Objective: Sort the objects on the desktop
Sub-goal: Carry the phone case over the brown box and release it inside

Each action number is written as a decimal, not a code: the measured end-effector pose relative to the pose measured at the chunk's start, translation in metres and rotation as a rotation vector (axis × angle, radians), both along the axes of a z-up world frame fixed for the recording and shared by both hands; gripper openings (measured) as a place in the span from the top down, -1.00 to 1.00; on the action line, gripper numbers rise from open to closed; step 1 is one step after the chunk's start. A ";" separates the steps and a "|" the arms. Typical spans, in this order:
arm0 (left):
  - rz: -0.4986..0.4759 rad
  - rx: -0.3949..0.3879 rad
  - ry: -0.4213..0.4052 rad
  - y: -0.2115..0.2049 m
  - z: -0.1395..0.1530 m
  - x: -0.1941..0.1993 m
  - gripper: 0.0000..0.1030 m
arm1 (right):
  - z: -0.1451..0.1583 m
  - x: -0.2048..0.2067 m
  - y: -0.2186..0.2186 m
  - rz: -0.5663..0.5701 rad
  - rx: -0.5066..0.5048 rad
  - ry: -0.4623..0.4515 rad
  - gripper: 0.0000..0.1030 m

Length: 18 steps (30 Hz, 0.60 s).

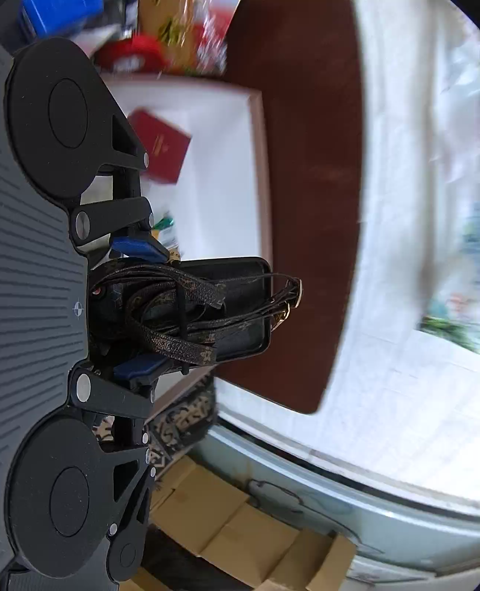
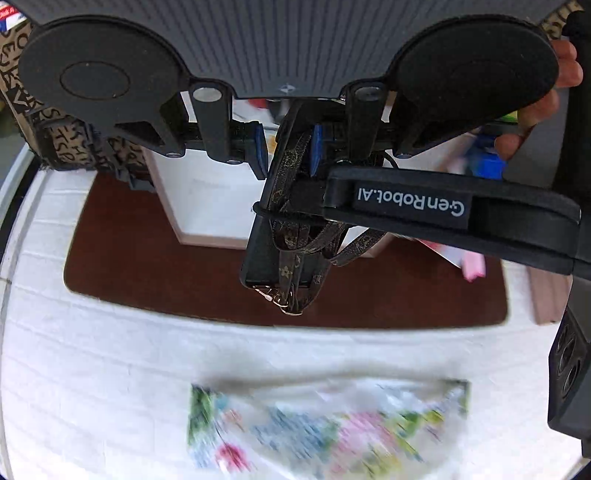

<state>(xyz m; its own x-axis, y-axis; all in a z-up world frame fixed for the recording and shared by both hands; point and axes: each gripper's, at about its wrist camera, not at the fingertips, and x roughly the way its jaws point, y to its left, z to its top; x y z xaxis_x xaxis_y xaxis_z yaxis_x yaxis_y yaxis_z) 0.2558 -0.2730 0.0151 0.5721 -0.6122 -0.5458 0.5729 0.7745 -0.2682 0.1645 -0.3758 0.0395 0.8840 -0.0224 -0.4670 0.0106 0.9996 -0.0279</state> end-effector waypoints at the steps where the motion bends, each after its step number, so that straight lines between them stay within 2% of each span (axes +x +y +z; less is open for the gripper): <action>1: -0.005 0.004 0.025 -0.007 -0.006 0.009 -0.08 | -0.004 0.006 -0.007 -0.006 0.003 0.023 0.47; 3: -0.004 0.000 0.079 -0.018 -0.018 0.024 -0.06 | -0.012 0.019 -0.018 -0.015 0.002 0.069 0.47; 5: -0.032 -0.018 0.135 -0.028 -0.028 0.039 0.23 | -0.018 0.030 -0.027 -0.020 0.001 0.109 0.47; 6: -0.048 -0.025 0.160 -0.031 -0.033 0.039 0.26 | -0.021 0.036 -0.032 -0.025 0.002 0.129 0.48; 8: -0.058 0.005 0.172 -0.043 -0.039 0.045 0.23 | -0.029 0.049 -0.035 -0.011 -0.021 0.173 0.54; 10: -0.054 0.050 0.144 -0.054 -0.046 0.050 0.22 | -0.036 0.060 -0.032 0.002 -0.055 0.201 0.59; 11: -0.054 0.058 0.143 -0.054 -0.048 0.051 0.28 | -0.039 0.065 -0.031 0.010 -0.076 0.214 0.61; 13: -0.049 0.061 0.168 -0.055 -0.051 0.058 0.27 | -0.044 0.073 -0.028 0.008 -0.134 0.224 0.63; 14: -0.046 0.052 0.180 -0.054 -0.052 0.061 0.16 | -0.046 0.076 -0.028 0.011 -0.149 0.232 0.63; 16: -0.030 0.031 0.191 -0.049 -0.052 0.062 -0.40 | -0.048 0.082 -0.028 0.004 -0.160 0.241 0.61; 17: -0.006 0.018 0.188 -0.045 -0.051 0.063 -0.85 | -0.047 0.083 -0.028 -0.004 -0.163 0.234 0.56; 18: 0.023 -0.003 0.176 -0.040 -0.048 0.062 -1.00 | -0.047 0.081 -0.028 -0.011 -0.165 0.216 0.33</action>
<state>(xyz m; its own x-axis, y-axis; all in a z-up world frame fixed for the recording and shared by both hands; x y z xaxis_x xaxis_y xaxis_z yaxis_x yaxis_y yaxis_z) 0.3180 -0.3129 -0.0334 0.4817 -0.6019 -0.6369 0.4989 0.7859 -0.3654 0.2459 -0.4038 -0.0075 0.7637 -0.1233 -0.6337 -0.0020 0.9811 -0.1933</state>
